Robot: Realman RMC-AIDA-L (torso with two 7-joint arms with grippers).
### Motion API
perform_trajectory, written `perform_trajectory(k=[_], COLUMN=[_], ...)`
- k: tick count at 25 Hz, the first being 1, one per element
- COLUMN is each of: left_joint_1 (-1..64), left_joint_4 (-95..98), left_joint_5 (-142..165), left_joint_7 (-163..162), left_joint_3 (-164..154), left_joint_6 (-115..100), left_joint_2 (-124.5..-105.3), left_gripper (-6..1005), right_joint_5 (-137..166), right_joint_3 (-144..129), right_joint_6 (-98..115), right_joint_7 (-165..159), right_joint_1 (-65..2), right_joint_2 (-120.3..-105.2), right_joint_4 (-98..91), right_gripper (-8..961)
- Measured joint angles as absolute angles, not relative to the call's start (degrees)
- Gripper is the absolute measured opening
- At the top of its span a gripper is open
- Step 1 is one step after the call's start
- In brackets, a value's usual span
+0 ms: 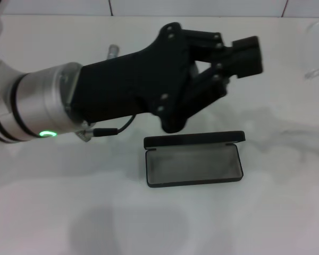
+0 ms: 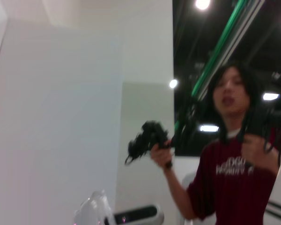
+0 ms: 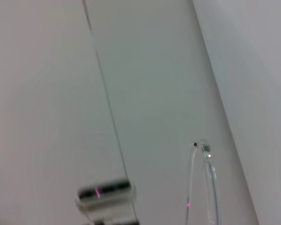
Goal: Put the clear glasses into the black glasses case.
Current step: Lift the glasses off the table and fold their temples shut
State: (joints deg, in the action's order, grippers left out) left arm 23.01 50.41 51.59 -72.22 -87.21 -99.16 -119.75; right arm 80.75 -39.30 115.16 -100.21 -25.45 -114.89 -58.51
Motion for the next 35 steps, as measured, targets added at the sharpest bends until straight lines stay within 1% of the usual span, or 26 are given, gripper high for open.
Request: perform_trajectory(k=[4, 8, 13, 21, 24, 25, 27, 35], left_joint_1=[23.31, 23.47, 24.4, 27.91, 28.62, 28.72, 29.07, 28.63], left_joint_4=[46.67, 45.25, 44.27, 43.61, 43.59, 43.59, 43.58, 43.36], left_joint_5=[50.65, 50.77, 50.66, 48.94, 47.05, 46.79, 45.81, 41.61], left_joint_7=[-69.81, -67.75, -64.95, -60.06, -59.14, -59.01, -58.73, -58.68], left_joint_3=[-86.28, -87.16, -92.18, -100.22, -101.55, -101.63, -101.75, -101.77], left_joint_6=[-103.13, -105.32, -106.44, -106.18, -105.79, -105.67, -105.03, -101.2], left_joint_2=[-119.7, -119.81, -120.0, -120.24, -120.37, -120.4, -120.41, -120.38], left_gripper=[61, 62, 62, 57, 57, 57, 57, 56], right_joint_5=[74.92, 70.66, 67.39, 67.73, 69.23, 69.83, 70.35, 70.77], right_joint_3=[-37.52, -36.87, -36.72, -37.19, -39.6, -41.58, -43.87, -50.5], right_joint_6=[118.13, 120.32, 120.28, 117.8, 116.01, 114.62, 113.12, 108.98], right_joint_7=[-99.95, -97.89, -93.72, -87.45, -85.02, -83.56, -82.49, -81.2], right_joint_1=[-25.28, -25.31, -25.84, -29.75, -31.05, -31.55, -31.76, -32.19], right_joint_2=[-113.85, -113.47, -113.98, -113.94, -114.4, -114.84, -115.19, -115.35], right_joint_4=[-55.49, -52.93, -49.31, -39.5, -37.52, -36.76, -36.46, -36.35], right_gripper=[124, 125, 126, 127, 127, 127, 128, 129])
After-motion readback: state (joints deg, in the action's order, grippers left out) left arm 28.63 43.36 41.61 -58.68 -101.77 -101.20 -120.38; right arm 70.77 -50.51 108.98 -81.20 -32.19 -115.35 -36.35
